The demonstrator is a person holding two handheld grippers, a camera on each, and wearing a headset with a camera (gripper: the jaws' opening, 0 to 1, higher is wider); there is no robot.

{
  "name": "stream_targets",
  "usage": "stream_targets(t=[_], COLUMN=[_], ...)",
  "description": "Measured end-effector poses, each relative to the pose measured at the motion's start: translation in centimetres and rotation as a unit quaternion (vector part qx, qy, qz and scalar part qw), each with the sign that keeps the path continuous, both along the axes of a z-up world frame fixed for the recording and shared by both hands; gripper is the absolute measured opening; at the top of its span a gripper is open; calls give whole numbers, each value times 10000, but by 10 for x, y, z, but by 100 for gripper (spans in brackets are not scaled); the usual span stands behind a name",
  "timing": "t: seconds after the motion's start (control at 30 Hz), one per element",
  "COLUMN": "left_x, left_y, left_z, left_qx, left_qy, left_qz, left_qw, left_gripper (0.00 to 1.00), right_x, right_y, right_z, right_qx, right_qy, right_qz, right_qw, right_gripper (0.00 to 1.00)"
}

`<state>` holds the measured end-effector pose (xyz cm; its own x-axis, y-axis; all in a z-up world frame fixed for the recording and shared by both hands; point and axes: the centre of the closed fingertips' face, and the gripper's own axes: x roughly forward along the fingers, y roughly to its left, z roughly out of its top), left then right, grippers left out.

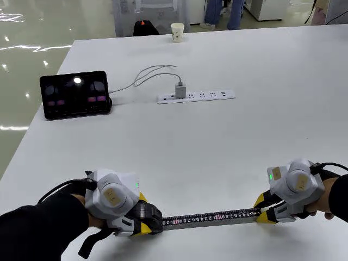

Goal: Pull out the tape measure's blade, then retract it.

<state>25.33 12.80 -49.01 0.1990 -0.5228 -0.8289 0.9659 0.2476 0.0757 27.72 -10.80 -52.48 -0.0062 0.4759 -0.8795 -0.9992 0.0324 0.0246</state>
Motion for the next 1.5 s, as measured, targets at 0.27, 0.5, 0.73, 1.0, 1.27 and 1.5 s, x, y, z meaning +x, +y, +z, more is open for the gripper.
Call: stream_targets(t=[0.27,0.5,0.73,1.0,1.27,1.5], left_x=[0,1,8,13,20,19], left_y=[0,8,19,27,44,61], left_z=[1,4,13,25,31,36], left_qx=[-12,-31,-237,-697,-982,-1255], left_qy=[-5,16,-13,-61,26,-80], left_qz=[51,245,742,1371,2161,2655], left_qw=[10000,9997,9970,9881,9714,9559], left_gripper=[32,33,44,53,66,73], right_x=[0,-1,-2,-1,13,19], right_y=[0,0,0,5,4,-12], right_z=[0,0,1,16,36,49], right_qx=[4,21,-30,265,701,901], right_qy=[-43,-82,-73,-63,-256,-451], right_qz=[44,207,294,-12,-796,-1438], right_qw=[10000,9998,9995,9996,9940,9845], right_gripper=[12,12,14,22,29,35])
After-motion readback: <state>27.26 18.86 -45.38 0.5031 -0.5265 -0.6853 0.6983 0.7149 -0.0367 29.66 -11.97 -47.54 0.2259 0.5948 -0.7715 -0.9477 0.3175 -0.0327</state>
